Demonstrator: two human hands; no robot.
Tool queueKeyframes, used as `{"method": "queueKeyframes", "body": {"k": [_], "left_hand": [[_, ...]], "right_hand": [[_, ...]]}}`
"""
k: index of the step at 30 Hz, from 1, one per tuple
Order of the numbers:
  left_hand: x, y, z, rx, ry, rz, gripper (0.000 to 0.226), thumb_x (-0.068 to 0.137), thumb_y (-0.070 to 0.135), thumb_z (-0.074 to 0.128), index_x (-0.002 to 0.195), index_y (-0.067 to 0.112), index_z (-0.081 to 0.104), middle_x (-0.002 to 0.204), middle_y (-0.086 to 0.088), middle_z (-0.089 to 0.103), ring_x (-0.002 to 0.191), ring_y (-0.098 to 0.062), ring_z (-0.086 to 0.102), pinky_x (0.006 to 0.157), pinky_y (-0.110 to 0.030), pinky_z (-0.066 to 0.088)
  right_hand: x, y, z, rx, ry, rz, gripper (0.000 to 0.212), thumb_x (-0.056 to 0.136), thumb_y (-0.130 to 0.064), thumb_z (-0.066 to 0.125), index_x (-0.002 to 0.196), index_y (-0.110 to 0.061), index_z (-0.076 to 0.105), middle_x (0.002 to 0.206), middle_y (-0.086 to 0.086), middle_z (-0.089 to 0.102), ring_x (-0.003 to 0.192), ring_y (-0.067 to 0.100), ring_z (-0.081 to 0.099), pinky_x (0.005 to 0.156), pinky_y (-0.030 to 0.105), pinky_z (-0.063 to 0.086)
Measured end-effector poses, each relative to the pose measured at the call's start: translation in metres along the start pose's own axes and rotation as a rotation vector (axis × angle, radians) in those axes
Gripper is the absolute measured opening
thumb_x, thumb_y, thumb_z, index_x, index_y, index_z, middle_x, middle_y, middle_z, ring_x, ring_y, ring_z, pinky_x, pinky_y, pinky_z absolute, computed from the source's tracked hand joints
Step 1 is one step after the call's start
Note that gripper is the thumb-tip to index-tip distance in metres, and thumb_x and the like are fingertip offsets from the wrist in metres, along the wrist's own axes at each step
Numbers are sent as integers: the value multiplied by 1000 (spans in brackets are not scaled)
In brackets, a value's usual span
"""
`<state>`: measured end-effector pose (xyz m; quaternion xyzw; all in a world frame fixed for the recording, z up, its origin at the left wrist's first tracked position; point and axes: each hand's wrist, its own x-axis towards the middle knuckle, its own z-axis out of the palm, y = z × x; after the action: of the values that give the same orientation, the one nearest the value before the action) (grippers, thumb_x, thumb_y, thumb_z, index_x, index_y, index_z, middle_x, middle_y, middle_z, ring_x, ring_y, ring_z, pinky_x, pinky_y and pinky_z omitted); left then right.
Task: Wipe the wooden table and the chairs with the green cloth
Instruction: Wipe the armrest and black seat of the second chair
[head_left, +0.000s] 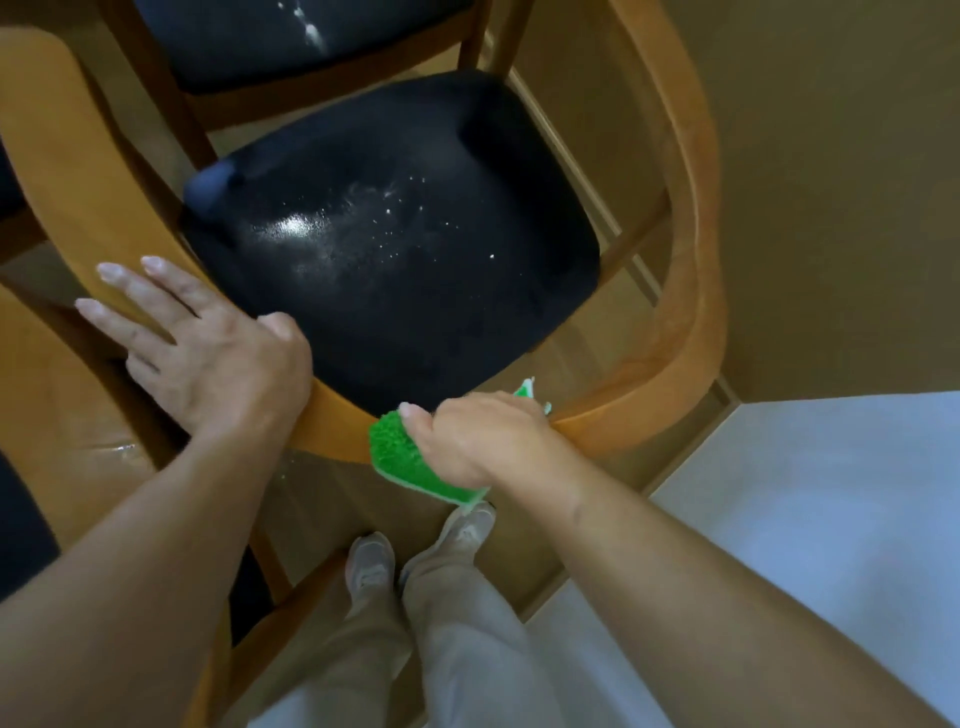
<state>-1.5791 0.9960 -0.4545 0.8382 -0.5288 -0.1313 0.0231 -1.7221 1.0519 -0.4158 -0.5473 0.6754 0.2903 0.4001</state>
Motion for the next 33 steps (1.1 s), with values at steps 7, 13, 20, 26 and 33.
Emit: {"method": "queueKeyframes", "body": {"k": [7,13,20,26,33], "left_hand": [[-115,48,36,-136,-286,446,60,98,43,27,150,14,29,159,-11,20,148,-22,10,119,-42,7],[-114,51,40,-101,-249,426,37,93,45,39,117,28,62,128,4,60,132,-14,43,111,-40,23],[-112,66,31,-65,-276,319,39,90,43,25,71,31,57,57,13,46,59,-5,40,86,-36,29],[-112,64,34,-33,-247,319,32,93,41,34,70,32,55,56,14,47,57,-2,42,82,-33,27],[-112,62,40,12,-203,325,34,90,44,32,66,33,54,54,17,43,54,-3,40,78,-31,27]], "right_hand": [[-4,98,-67,-233,-227,184,44,108,-35,26,128,-7,54,90,4,53,70,16,50,61,27,38],[20,137,-73,-482,-108,278,51,99,-45,30,135,-18,54,142,8,51,130,33,47,110,52,32],[53,97,0,-177,-121,69,49,86,-56,29,87,-22,64,89,4,65,80,32,59,80,53,46],[24,140,-75,-436,-234,55,53,103,-49,25,136,-17,52,135,9,54,127,31,47,106,49,32],[54,202,-119,-646,-129,206,57,103,-42,22,150,-12,34,162,11,16,150,27,7,120,54,-2]]}}
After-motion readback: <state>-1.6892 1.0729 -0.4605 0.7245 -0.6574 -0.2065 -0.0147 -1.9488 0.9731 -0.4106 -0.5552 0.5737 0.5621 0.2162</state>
